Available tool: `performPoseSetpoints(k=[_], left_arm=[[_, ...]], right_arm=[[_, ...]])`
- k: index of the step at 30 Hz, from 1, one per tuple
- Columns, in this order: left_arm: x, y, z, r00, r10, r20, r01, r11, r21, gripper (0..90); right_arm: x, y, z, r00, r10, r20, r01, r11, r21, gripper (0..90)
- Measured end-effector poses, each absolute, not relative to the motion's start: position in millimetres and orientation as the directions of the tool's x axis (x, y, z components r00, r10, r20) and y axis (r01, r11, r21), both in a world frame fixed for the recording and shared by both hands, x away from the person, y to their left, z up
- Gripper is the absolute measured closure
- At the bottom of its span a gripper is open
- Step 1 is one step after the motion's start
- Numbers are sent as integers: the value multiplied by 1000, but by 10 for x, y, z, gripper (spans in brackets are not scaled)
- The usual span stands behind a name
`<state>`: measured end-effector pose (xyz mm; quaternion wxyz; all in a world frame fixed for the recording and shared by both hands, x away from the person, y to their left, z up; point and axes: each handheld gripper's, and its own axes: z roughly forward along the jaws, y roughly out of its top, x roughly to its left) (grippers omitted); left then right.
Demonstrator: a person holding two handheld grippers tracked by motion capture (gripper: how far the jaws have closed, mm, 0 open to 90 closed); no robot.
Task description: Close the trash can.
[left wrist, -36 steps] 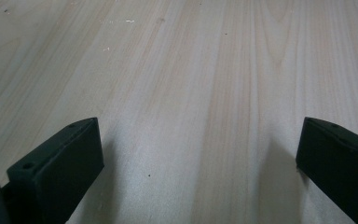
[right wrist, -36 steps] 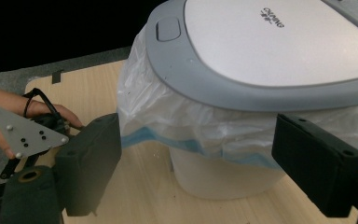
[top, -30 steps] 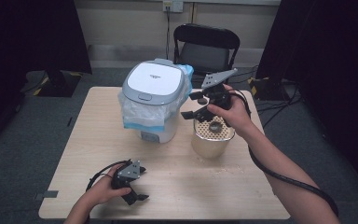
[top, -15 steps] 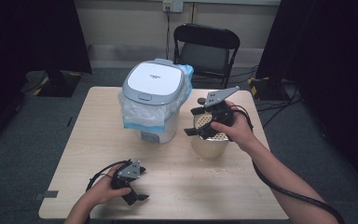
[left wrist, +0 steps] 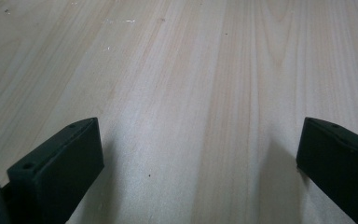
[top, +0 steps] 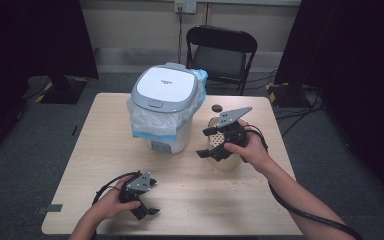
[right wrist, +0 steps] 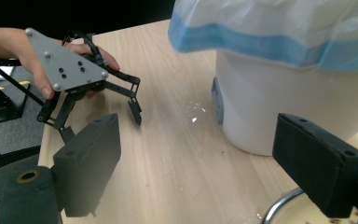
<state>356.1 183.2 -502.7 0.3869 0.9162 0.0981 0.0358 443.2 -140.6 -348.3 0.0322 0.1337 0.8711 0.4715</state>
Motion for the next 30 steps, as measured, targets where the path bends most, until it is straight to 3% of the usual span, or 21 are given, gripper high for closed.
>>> performPoseSetpoints(k=[30], left_arm=[[3561, 1831, -5027, 978, 207, -11, 152, -681, 716, 0]], right_arm=[[4178, -1409, -3960, -969, 209, 132, 225, 518, 826, 148]])
